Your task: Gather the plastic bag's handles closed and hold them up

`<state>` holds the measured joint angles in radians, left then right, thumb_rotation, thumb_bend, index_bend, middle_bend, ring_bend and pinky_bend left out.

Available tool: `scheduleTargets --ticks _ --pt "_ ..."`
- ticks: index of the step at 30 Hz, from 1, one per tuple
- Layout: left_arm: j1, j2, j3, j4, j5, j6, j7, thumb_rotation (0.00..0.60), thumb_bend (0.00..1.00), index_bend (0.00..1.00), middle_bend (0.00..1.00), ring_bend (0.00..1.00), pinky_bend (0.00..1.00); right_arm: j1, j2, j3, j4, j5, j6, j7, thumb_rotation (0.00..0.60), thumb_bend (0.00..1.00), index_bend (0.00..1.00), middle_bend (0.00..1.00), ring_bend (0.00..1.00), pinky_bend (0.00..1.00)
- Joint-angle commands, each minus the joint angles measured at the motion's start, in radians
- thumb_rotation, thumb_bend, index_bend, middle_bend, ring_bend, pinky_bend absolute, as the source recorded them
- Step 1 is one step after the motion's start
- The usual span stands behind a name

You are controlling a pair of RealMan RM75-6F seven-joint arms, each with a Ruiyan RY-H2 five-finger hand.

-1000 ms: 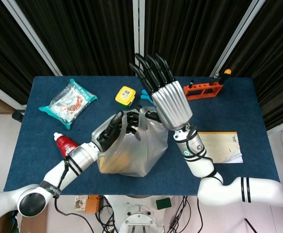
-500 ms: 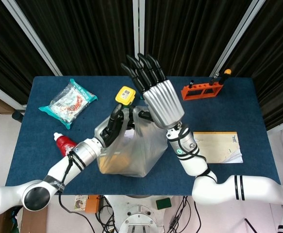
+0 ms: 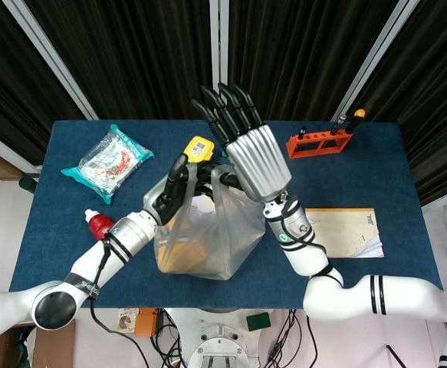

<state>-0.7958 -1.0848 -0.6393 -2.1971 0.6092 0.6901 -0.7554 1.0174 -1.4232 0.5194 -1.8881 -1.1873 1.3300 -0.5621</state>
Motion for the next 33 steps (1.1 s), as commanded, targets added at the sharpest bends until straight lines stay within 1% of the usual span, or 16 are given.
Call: scheduleTargets --ticks 1,11,20,23,33 --pt "-0.001 0.004 -0.005 -0.004 -0.005 -0.011 -0.006 0.063 0.02 0.34 0.39 0.32 0.48 0.002 -0.003 0.0 -0.002 -0.001 0.003 0.001 0.6 0.11 0.0 0.0 0.0 0.0" --pt "-0.018 0.005 -0.02 -0.016 -0.045 0.002 -0.02 0.059 0.02 0.34 0.36 0.32 0.46 0.004 -0.004 0.007 -0.001 0.011 0.013 0.003 0.6 0.11 0.0 0.0 0.0 0.0" --pt "-0.054 -0.036 0.006 0.021 -0.052 0.029 0.016 0.056 0.03 0.32 0.33 0.3 0.41 0.0 0.008 0.003 -0.017 0.006 0.016 0.004 0.6 0.11 0.0 0.0 0.0 0.0" --pt "-0.057 -0.051 0.004 0.025 -0.052 0.038 0.013 0.054 0.02 0.32 0.33 0.3 0.41 -0.001 0.013 0.004 -0.015 0.011 0.015 0.005 0.6 0.11 0.0 0.0 0.0 0.0" --pt "-0.053 -0.069 -0.006 0.036 -0.02 -0.037 -0.02 0.055 0.02 0.32 0.33 0.3 0.42 -0.004 0.024 0.008 -0.008 0.02 0.011 0.023 0.6 0.11 0.0 0.0 0.0 0.0"
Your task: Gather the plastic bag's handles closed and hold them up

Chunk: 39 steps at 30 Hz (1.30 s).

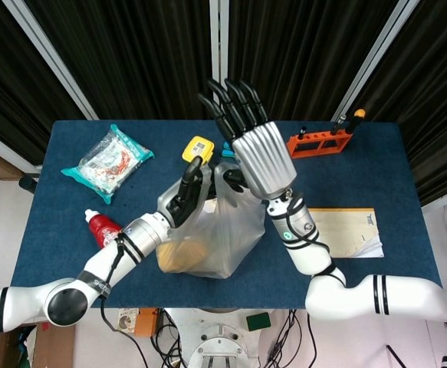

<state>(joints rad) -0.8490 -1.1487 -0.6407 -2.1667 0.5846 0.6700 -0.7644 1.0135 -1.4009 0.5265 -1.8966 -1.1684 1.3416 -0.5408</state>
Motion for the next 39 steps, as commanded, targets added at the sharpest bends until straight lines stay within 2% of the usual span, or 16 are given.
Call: scheduleTargets --ticks 1,5,16,29,39 --pt "-0.001 -0.006 -0.005 0.009 0.007 -0.025 -0.013 0.055 0.03 0.32 0.33 0.3 0.42 0.0 0.003 0.001 0.0 0.002 0.0 0.002 0.6 0.11 0.0 0.0 0.0 0.0" --pt "-0.012 -0.017 -0.007 0.024 0.004 -0.04 -0.019 0.059 0.02 0.32 0.33 0.3 0.42 -0.001 0.008 0.002 -0.002 0.006 -0.001 0.005 0.6 0.11 0.0 0.0 0.0 0.0" --pt "-0.068 -0.048 -0.002 0.069 -0.027 0.009 0.027 0.057 0.02 0.29 0.3 0.27 0.41 -0.001 0.015 -0.001 -0.009 0.003 0.0 0.005 0.6 0.11 0.0 0.0 0.0 0.0" --pt "-0.088 -0.048 -0.026 0.11 -0.042 0.0 0.034 0.063 0.03 0.29 0.31 0.28 0.41 0.001 0.015 -0.008 0.002 -0.001 -0.003 0.013 0.6 0.11 0.0 0.0 0.0 0.0" --pt "-0.082 -0.028 -0.054 0.107 -0.079 -0.036 -0.001 0.112 0.03 0.29 0.31 0.27 0.42 0.005 0.011 -0.008 0.018 -0.003 -0.005 0.024 0.6 0.11 0.0 0.0 0.0 0.0"
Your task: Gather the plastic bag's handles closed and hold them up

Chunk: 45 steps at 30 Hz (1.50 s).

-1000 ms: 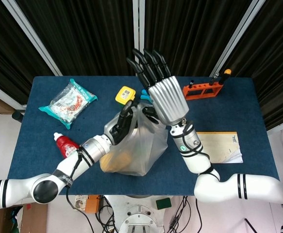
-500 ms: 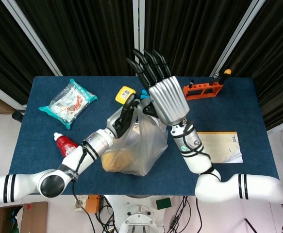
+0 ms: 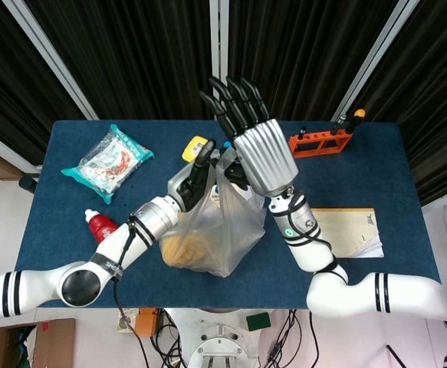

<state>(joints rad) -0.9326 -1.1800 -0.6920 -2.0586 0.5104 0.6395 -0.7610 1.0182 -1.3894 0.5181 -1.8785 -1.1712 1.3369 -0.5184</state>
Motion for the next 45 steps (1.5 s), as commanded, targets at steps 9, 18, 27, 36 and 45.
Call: scheduleTargets --ticks 9,18,27,36,45 --pt "0.002 0.025 -0.006 -0.013 -0.017 -0.065 -0.017 0.117 0.03 0.29 0.31 0.27 0.42 -0.001 0.003 0.004 -0.002 0.005 0.002 0.005 0.6 0.11 0.0 0.0 0.0 0.0" --pt "0.019 0.04 -0.017 -0.021 0.035 -0.135 -0.026 0.121 0.03 0.3 0.36 0.31 0.48 -0.004 0.012 0.009 -0.01 0.016 0.005 0.001 0.6 0.11 0.0 0.0 0.0 0.0" --pt "0.042 0.048 -0.019 -0.016 0.073 -0.154 -0.038 0.042 0.03 0.49 0.57 0.54 0.68 -0.014 0.039 0.026 -0.013 0.057 -0.001 0.004 0.6 0.1 0.0 0.0 0.0 0.0" --pt "0.077 0.045 -0.053 -0.01 0.112 -0.184 -0.084 0.027 0.03 0.6 0.7 0.67 0.82 -0.031 0.096 0.019 -0.024 0.12 -0.049 0.011 0.6 0.09 0.0 0.0 0.0 0.0" --pt "0.116 0.05 -0.092 -0.007 0.095 -0.14 -0.141 0.02 0.03 0.6 0.7 0.67 0.82 -0.066 0.19 -0.005 -0.051 0.158 -0.134 0.073 0.6 0.07 0.0 0.0 0.0 0.0"
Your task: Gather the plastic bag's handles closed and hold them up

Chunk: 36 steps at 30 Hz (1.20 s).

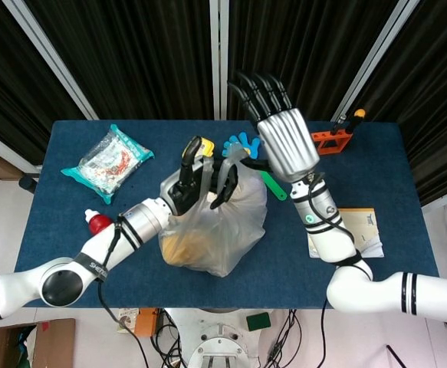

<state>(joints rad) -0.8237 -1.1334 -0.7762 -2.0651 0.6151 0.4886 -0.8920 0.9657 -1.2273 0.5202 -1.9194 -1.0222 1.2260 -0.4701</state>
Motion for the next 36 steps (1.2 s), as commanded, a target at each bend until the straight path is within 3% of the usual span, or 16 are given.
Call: scheduleTargets --ticks 1,10,16,20,27,36 --pt "0.01 0.007 -0.012 -0.001 -0.015 0.017 -0.016 0.022 0.03 0.6 0.7 0.67 0.82 -0.021 0.042 -0.009 -0.012 0.01 -0.033 0.041 0.6 0.07 0.0 0.0 0.0 0.0" --pt "0.02 0.014 -0.025 -0.015 -0.05 0.106 -0.025 0.014 0.03 0.59 0.68 0.66 0.8 -0.085 0.12 -0.01 -0.029 -0.006 -0.053 0.188 0.6 0.06 0.0 0.0 0.0 0.0" --pt "0.014 0.024 -0.029 -0.018 -0.073 0.115 -0.025 0.009 0.03 0.42 0.54 0.53 0.65 -0.141 0.148 -0.007 -0.038 -0.055 -0.009 0.285 0.6 0.06 0.0 0.0 0.0 0.0" --pt "0.007 0.035 -0.049 -0.016 -0.087 0.101 -0.037 0.01 0.03 0.3 0.45 0.44 0.62 -0.179 0.171 -0.004 -0.032 -0.063 0.004 0.362 0.6 0.06 0.0 0.0 0.0 0.0" --pt "-0.028 0.067 -0.074 -0.026 -0.105 0.13 -0.003 0.016 0.03 0.28 0.4 0.4 0.57 -0.24 0.221 0.01 -0.045 -0.085 0.018 0.487 0.6 0.06 0.0 0.0 0.0 0.0" --pt "-0.106 0.143 -0.12 0.012 -0.21 0.194 0.053 0.012 0.03 0.29 0.4 0.4 0.56 -0.318 0.285 0.008 -0.067 -0.159 0.063 0.59 0.6 0.06 0.0 0.0 0.0 0.0"
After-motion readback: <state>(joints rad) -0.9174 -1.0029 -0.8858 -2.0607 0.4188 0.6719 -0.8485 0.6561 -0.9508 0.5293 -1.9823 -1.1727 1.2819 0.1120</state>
